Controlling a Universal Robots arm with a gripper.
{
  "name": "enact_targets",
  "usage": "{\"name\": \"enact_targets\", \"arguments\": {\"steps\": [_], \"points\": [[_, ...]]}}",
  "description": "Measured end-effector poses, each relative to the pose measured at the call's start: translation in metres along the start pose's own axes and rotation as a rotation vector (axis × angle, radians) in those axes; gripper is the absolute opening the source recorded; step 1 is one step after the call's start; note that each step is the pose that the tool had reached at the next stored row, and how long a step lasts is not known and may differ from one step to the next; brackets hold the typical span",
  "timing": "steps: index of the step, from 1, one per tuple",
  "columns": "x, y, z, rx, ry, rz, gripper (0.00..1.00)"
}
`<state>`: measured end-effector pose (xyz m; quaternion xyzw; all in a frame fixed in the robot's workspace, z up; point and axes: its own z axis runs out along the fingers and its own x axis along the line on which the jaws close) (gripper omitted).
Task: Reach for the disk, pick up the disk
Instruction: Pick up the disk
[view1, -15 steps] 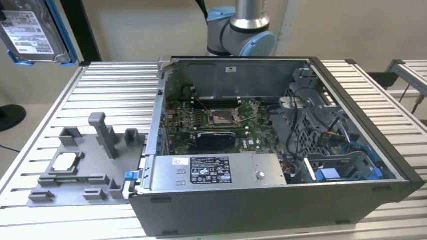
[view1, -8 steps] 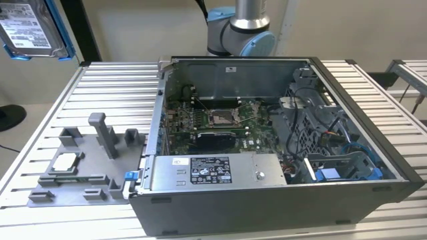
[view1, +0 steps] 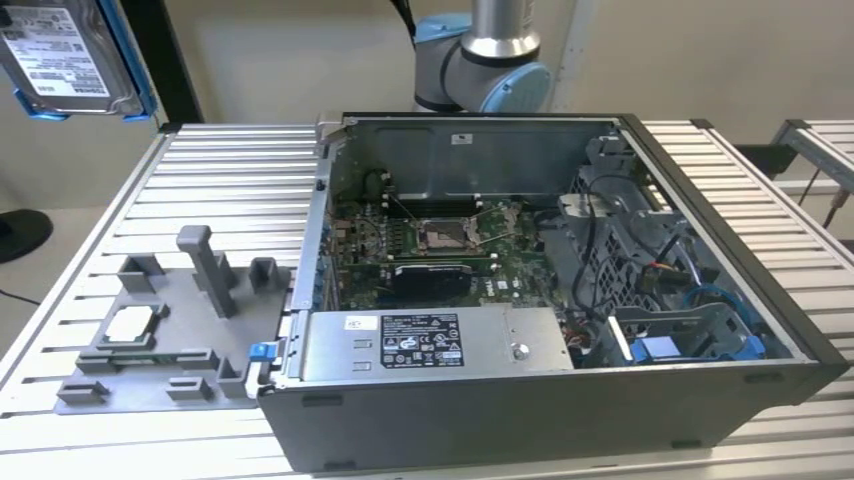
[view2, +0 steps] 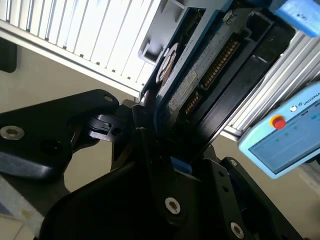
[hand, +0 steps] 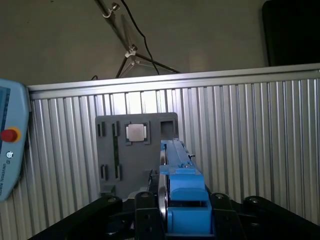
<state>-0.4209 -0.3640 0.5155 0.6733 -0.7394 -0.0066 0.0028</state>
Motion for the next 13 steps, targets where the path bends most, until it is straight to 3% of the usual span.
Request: {"name": "enact_targets", "arguments": {"steps": [13], "points": [[-0.0035,-0.0373,-0.0004,0.0000,-0.0001,0.000,0.00]]}}
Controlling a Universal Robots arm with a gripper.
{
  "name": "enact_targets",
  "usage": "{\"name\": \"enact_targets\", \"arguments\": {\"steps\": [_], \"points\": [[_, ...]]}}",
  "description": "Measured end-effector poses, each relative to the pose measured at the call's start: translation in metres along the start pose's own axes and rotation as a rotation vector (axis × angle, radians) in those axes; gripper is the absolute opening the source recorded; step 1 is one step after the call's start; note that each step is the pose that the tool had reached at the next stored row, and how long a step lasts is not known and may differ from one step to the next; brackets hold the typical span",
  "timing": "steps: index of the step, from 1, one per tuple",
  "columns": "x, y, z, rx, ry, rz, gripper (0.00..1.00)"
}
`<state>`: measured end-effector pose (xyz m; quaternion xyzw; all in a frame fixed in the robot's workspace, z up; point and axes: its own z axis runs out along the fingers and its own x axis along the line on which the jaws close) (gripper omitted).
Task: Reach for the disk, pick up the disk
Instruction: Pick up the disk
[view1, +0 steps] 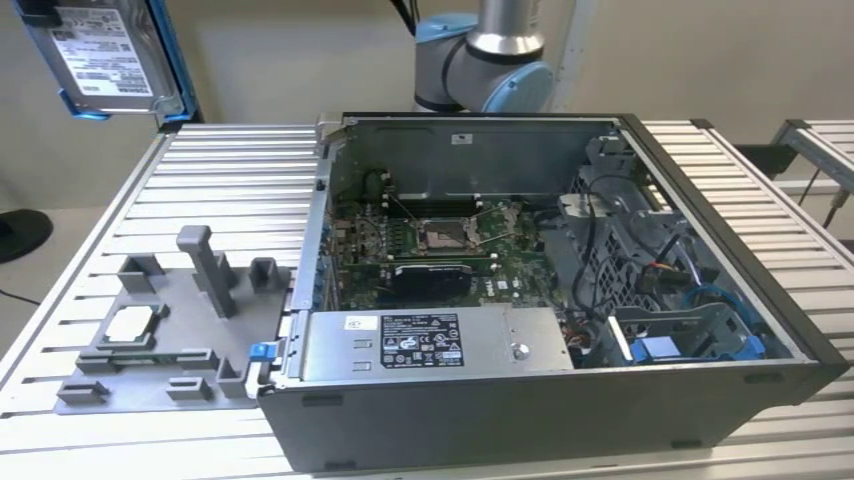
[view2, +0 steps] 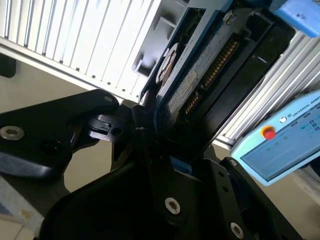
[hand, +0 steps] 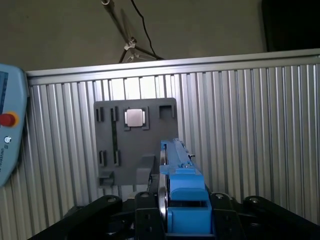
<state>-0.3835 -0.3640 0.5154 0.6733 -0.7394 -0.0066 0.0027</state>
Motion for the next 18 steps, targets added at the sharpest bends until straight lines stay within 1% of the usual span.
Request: {"name": "enact_targets", "arguments": {"steps": [18], "points": [[-0.0047,-0.0502,-0.0007,-0.0001,0.0001,0.000,0.00]]}}
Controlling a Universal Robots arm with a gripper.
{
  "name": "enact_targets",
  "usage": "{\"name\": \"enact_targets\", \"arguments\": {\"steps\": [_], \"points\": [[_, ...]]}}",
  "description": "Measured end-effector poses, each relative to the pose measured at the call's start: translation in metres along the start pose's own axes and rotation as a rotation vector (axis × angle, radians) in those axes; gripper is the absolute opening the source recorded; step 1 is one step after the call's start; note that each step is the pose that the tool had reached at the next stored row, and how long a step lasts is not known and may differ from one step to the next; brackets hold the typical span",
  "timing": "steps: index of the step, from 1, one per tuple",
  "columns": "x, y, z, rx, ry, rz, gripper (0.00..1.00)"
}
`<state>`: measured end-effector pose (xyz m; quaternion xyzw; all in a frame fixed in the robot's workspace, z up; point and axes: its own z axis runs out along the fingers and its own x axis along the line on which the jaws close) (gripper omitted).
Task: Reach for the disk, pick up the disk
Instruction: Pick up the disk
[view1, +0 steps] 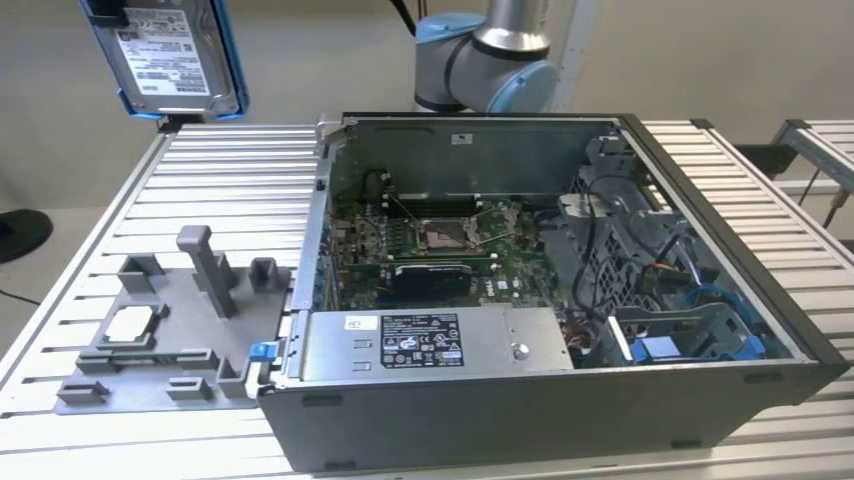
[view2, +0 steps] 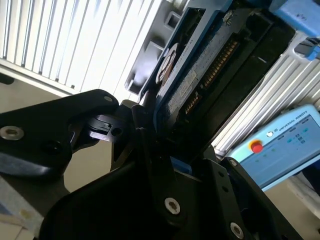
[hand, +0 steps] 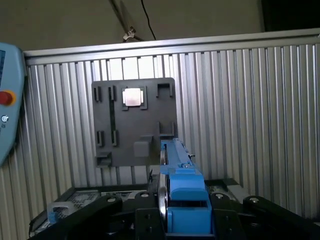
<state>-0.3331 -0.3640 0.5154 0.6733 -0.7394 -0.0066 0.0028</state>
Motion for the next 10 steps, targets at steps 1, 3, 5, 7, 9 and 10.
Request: {"name": "enact_targets", "arguments": {"steps": [1,3,5,7,9,10], "points": [[-0.0003,-0.0031,0.0000,0.0000,0.0000,0.000,0.00],[-0.0009,-0.0094,0.0000,0.0001,-0.0001,0.000,0.00],[-0.0014,-0.0153,-0.0001,0.0001,0.0000,0.000,0.00],[-0.0020,-0.0213,-0.0001,0.0000,0.0000,0.000,0.00],[-0.0025,-0.0273,-0.0001,0.0001,-0.0001,0.000,0.00],[-0.0029,-0.0305,-0.0002,0.0000,0.0000,0.000,0.00]]}}
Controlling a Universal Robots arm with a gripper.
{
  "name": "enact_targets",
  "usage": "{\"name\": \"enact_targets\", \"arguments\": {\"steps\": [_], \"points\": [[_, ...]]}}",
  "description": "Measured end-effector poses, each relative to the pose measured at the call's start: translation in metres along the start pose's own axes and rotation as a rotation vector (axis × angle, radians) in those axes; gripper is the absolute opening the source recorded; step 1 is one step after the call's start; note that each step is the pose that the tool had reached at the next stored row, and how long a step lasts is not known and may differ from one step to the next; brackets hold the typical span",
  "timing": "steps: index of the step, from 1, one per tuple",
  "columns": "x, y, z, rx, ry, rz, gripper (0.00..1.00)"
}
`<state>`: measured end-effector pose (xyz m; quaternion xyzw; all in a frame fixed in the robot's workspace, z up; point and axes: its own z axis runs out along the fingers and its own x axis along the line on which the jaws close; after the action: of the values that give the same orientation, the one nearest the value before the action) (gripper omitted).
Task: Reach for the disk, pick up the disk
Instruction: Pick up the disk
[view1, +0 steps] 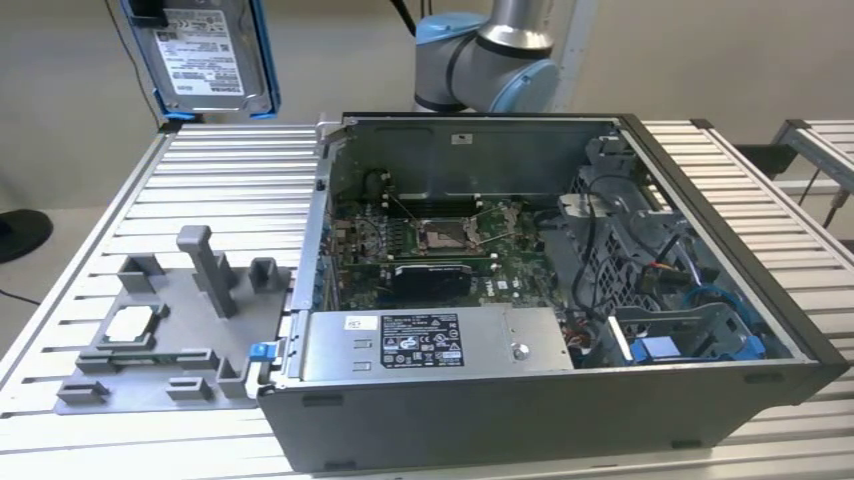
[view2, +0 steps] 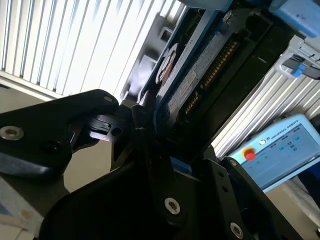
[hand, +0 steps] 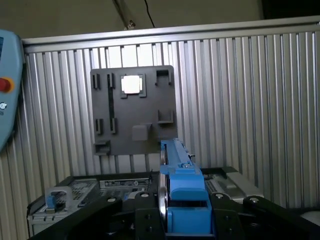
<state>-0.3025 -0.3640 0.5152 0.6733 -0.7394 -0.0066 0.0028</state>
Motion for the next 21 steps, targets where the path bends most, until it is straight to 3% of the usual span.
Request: {"name": "enact_targets", "arguments": {"steps": [21], "points": [[-0.0060,-0.0639,-0.0004,0.0001,-0.0001,0.000,0.00]]}}
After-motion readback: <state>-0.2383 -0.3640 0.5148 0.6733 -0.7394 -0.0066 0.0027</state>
